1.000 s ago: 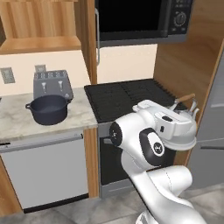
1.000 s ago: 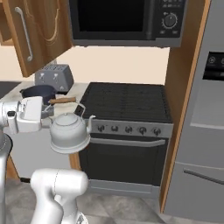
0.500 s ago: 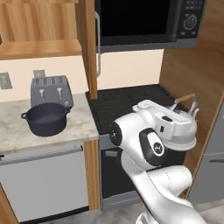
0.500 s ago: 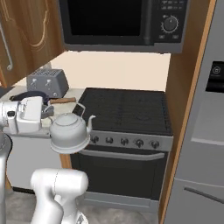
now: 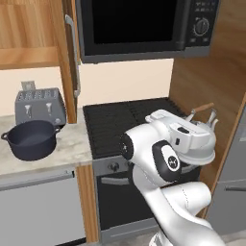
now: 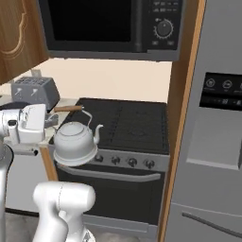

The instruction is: Pick the kettle from the cabinet and place it on a stove burner. Then pick the pot from the counter and place it on another stove burner. Finally, turn both burners on.

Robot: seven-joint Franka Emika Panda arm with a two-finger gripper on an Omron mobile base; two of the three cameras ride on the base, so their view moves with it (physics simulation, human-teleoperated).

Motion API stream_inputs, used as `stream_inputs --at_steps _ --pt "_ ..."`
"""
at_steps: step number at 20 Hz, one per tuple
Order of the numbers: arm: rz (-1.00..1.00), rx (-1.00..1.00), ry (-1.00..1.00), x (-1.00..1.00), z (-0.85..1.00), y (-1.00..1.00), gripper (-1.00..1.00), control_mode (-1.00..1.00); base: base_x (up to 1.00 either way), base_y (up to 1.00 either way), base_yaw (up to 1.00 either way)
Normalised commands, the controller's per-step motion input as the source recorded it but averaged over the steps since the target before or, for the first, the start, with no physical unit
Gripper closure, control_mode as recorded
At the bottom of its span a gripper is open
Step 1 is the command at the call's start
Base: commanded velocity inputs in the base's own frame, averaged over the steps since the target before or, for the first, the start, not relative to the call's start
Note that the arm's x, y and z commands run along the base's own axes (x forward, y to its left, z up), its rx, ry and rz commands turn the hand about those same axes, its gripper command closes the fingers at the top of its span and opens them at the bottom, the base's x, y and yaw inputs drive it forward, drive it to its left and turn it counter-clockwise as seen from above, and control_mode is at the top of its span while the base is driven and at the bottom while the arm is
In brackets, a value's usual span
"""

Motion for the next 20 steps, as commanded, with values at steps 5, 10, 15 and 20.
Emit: stream_inputs --at_steps 5,10,15,20 --pt "0.00 0.00 0.00 0.00 0.00 0.00 1.00 1.00 0.43 -0.35 0.05" --pt "0.00 0.00 0.00 0.00 0.00 0.00 1.00 1.00 0.56 -0.25 0.06" --pt "0.00 0.00 0.00 0.00 0.00 0.00 1.00 1.00 0.60 -0.23 0.06" --pt "0.00 0.00 0.00 0.00 0.00 0.00 1.00 1.00 0.53 -0.23 0.06"
